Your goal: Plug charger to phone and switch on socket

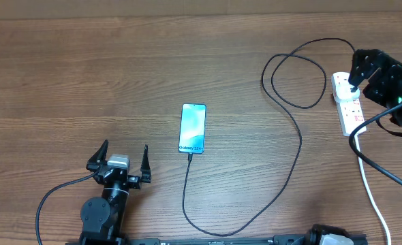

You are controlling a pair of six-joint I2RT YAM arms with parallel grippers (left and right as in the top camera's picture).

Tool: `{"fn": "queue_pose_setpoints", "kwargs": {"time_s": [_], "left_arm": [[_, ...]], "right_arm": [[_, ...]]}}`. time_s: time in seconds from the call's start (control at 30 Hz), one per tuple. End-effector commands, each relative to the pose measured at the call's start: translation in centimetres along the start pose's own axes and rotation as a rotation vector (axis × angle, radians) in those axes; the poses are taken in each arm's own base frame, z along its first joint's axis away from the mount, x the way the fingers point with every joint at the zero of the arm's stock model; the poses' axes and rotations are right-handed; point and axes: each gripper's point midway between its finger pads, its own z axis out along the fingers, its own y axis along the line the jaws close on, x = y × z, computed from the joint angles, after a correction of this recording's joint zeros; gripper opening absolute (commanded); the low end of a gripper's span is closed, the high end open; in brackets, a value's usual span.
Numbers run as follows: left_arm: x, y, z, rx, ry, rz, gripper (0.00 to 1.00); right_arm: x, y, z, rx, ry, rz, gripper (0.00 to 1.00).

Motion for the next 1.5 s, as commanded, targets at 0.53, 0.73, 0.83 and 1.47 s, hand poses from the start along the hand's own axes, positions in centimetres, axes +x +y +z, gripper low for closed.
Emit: {"fn": "queue_pose_setpoints", "kwargs": {"time_s": [0.53,0.73,0.83,1.47], "left_arm": [[0.0,0.2,0.0,-0.014,-0.005,0.023,1.0],[0.0,0.2,0.0,-0.014,-0.005,0.023,1.0],[0.0,0.2,0.0,-0.014,-0.005,0.023,1.0],[0.0,0.2,0.0,-0.014,-0.005,0.023,1.0]], "right_arm": [[6.8,2.2,2.9,-0.06,0.185,-0.08,1.0],[9.1,1.1,3.7,-0.037,0.24,-0.078,1.0],[9.9,0.7,3.9,-0.029,0.258,-0.077,1.0],[14.2,-1.3,4.4,0.007,0.344,-0.075,1.0]]}}
